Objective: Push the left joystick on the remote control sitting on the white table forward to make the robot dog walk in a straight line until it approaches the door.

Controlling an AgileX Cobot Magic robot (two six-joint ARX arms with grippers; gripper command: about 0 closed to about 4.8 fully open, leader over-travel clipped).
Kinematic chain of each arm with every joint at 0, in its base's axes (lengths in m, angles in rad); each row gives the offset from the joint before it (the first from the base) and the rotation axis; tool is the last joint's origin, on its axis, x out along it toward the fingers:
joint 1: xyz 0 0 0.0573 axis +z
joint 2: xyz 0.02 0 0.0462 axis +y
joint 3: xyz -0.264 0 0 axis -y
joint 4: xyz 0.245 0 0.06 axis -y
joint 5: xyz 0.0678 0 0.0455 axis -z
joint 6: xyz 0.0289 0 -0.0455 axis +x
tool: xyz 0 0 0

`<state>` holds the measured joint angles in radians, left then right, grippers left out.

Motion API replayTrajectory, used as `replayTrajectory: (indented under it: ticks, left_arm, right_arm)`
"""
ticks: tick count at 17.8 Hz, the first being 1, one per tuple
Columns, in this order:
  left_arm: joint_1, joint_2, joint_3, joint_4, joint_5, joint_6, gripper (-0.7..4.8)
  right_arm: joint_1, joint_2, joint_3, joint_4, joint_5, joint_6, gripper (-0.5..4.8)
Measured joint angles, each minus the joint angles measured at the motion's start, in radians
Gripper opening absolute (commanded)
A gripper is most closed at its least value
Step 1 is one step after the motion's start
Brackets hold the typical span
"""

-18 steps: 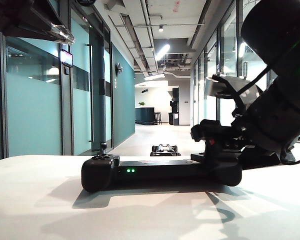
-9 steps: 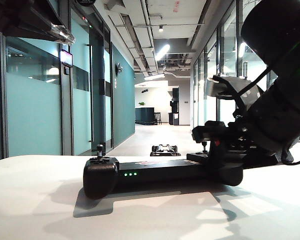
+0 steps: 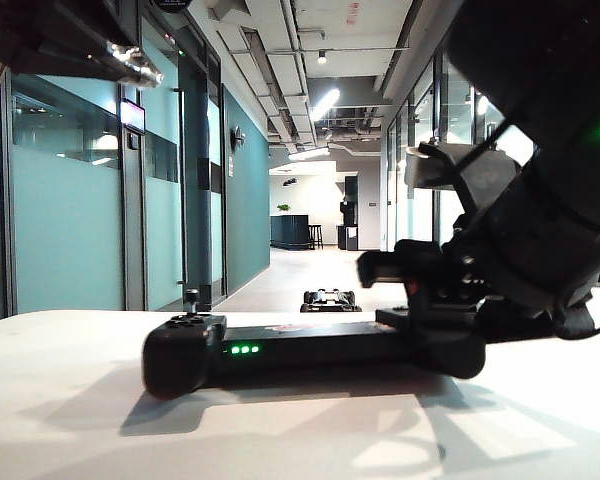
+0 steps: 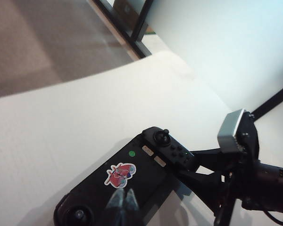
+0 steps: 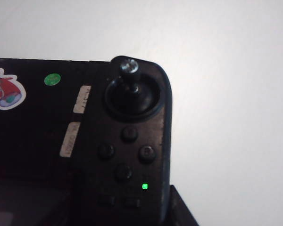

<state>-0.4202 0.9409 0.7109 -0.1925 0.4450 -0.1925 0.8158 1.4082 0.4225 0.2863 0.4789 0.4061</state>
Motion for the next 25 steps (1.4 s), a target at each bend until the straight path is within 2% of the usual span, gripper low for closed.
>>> replayTrajectory:
  ticks: [5, 8, 11, 19, 21, 25]
  left_arm:
    - [0.000, 0.019, 0.000, -0.111, 0.045, 0.096, -0.06]
    - [-0.027, 0.103, 0.000, -0.118, 0.063, 0.138, -0.06]
    - [-0.058, 0.230, -0.001, -0.090, 0.068, 0.217, -0.06]
    - [-0.057, 0.411, -0.002, 0.137, 0.072, 0.243, -0.06]
    - [-0.057, 0.466, -0.002, 0.198, 0.130, 0.245, -0.06]
    - [-0.056, 0.560, -0.002, 0.271, 0.131, 0.245, -0.06]
  right_arm:
    - [0.010, -0.005, 0.000, -0.045, 0.084, 0.091, 1.06]
    - [0.010, -0.006, 0.003, -0.068, 0.102, 0.127, 1.06]
    - [0.010, -0.006, 0.003, -0.079, 0.118, 0.137, 1.06]
    - [0.010, -0.006, 0.003, -0.081, 0.119, 0.138, 1.07]
    - [0.010, -0.007, 0.003, -0.082, 0.120, 0.139, 1.07]
    - [0.010, -0.007, 0.003, -0.083, 0.120, 0.140, 1.07]
